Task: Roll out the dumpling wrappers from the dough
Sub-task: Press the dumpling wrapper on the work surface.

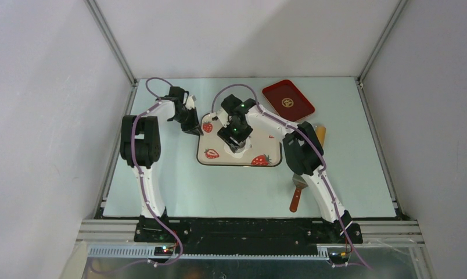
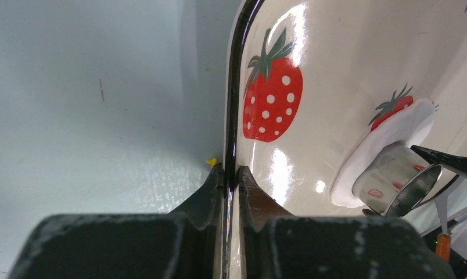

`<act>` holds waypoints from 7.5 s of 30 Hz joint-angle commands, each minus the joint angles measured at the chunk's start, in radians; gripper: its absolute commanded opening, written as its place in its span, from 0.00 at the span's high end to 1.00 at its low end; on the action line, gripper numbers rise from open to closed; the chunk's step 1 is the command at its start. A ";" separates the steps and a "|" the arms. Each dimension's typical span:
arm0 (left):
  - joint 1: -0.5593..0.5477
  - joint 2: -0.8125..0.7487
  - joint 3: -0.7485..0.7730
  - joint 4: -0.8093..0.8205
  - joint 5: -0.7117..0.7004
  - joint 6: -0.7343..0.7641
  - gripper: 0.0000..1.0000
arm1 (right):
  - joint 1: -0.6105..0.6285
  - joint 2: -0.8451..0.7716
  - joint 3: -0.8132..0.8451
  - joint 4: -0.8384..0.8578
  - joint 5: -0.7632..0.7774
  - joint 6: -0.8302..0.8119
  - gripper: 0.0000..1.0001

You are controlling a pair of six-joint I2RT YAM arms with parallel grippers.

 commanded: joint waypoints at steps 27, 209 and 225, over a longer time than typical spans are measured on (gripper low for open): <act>-0.004 -0.017 -0.017 0.002 -0.079 0.018 1.00 | 0.019 0.003 -0.038 0.050 0.095 0.114 0.82; -0.005 -0.011 -0.018 0.002 -0.073 0.022 1.00 | 0.048 -0.057 -0.054 0.120 0.164 0.087 0.85; -0.005 -0.010 -0.018 0.002 -0.073 0.022 1.00 | 0.033 -0.026 -0.010 0.094 0.141 0.063 0.86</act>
